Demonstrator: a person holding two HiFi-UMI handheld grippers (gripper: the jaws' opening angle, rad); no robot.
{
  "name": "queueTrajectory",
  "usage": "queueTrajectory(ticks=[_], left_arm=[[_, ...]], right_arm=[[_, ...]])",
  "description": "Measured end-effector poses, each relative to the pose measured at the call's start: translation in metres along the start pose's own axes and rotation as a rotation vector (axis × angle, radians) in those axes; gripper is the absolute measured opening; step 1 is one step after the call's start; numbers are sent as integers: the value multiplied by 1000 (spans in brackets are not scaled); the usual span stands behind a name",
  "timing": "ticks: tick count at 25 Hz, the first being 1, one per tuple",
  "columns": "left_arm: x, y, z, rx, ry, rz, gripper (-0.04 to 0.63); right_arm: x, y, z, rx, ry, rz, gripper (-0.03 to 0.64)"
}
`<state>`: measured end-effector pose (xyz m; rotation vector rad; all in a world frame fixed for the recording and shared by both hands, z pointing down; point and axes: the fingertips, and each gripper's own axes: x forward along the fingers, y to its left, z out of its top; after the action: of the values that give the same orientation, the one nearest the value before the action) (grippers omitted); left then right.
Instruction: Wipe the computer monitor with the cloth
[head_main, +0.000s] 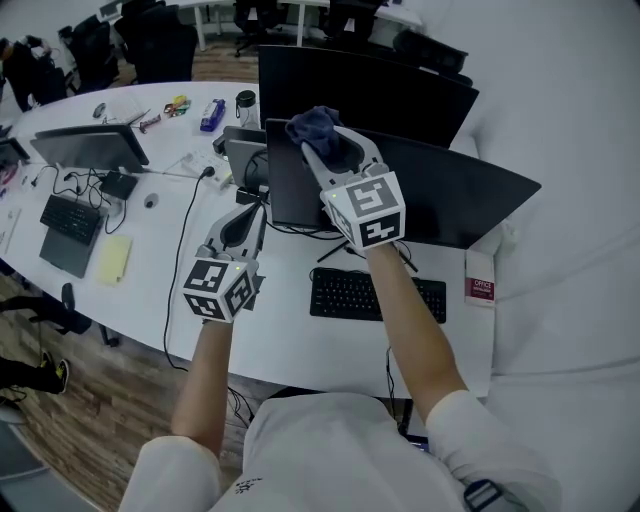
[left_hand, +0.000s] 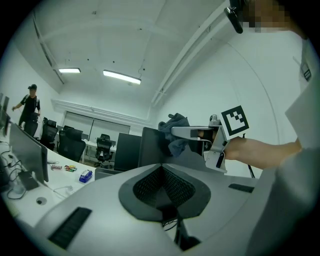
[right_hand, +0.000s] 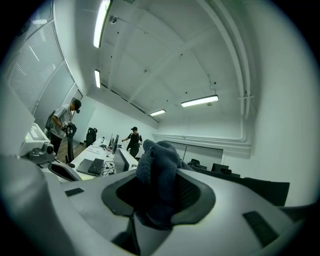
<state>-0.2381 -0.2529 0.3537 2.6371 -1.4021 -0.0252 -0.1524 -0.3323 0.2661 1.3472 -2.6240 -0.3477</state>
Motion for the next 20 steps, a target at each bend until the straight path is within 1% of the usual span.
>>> queueTrajectory(ticks=[6,14,17,20], left_arm=[[-12,18,-3,-16,-5,35,6],[-28,38,-11,-26,-3,78,6],[-32,44,-12,-31,-1,95,6],[-33,48,-15,-35,4,103,6]], right_arm=[[25,24,5,5,-5,45,155],[52,57,13,-24,-18,93,154],[58,65,11,-70,-2,97,155],[63,76,6,-151,17,102,155]])
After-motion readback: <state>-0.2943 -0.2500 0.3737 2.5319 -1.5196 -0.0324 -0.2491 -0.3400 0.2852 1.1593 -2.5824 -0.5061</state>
